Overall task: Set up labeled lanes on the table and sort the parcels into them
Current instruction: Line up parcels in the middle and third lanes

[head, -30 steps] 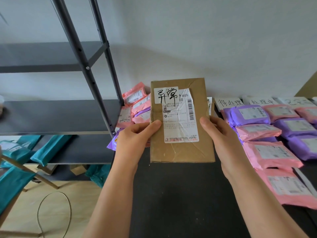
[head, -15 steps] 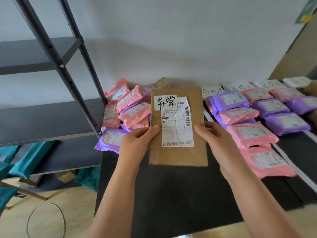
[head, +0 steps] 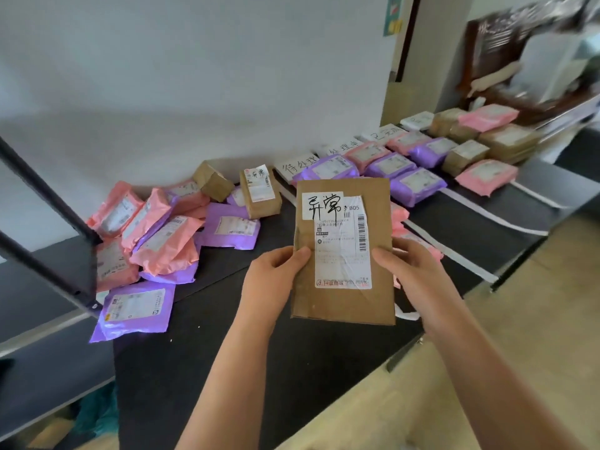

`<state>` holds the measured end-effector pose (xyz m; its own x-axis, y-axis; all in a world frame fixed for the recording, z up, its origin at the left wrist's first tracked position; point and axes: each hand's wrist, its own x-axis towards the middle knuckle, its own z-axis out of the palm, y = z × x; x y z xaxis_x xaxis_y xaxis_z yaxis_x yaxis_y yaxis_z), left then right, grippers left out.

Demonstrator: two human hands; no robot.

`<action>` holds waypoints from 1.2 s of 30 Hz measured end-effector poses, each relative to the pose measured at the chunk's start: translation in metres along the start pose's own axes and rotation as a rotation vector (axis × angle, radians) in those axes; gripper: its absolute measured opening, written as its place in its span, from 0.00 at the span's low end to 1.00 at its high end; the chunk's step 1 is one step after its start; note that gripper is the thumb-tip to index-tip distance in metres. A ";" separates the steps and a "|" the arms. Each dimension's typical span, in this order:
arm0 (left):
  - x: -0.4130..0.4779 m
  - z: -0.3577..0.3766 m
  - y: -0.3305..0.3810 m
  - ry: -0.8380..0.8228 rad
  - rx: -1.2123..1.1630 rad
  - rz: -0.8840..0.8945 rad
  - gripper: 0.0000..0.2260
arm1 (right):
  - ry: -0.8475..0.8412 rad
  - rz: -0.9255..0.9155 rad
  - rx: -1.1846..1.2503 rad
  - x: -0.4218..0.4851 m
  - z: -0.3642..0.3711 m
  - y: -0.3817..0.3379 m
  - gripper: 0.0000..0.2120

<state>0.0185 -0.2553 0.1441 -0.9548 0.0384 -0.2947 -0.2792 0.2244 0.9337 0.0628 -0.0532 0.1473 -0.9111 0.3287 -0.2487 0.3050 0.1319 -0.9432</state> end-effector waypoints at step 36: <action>0.099 0.570 0.110 -0.352 0.277 -0.003 0.11 | 0.311 0.210 0.151 0.190 -0.496 0.118 0.23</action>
<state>-0.0486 0.3279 0.1021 -0.8479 0.3552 -0.3936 -0.1986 0.4754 0.8570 0.0631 0.4887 0.0977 -0.6989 0.6045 -0.3823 0.4101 -0.0991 -0.9066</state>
